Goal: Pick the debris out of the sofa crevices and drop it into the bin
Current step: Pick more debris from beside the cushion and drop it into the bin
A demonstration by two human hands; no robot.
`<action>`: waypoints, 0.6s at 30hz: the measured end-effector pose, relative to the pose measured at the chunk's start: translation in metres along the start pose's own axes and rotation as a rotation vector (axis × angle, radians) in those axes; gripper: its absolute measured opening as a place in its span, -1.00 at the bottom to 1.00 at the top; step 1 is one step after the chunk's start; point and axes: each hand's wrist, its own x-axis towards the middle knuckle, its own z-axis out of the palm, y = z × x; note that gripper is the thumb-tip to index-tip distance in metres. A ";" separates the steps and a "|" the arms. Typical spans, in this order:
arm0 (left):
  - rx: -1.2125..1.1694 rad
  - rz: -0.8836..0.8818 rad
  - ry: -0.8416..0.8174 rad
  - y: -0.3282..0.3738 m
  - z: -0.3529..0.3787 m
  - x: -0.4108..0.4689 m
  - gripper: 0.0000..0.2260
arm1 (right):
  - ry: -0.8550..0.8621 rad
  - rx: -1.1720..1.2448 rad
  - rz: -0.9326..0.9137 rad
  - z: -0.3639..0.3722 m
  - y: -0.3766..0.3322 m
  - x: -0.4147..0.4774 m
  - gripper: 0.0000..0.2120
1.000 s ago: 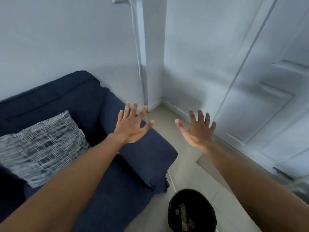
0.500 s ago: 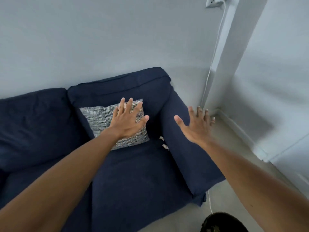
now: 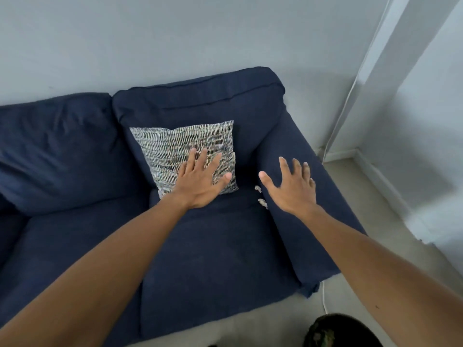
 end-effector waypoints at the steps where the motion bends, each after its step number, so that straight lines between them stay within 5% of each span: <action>1: -0.012 0.001 -0.018 -0.002 0.012 0.004 -0.32 | -0.013 0.005 0.006 0.011 0.003 0.003 -0.13; 13: -0.191 0.016 -0.245 -0.026 0.170 0.116 -0.32 | -0.131 0.223 0.243 0.177 0.021 0.075 -0.14; 18: -0.324 0.024 -0.373 -0.026 0.233 0.180 -0.35 | -0.072 0.428 0.410 0.248 0.034 0.112 -0.31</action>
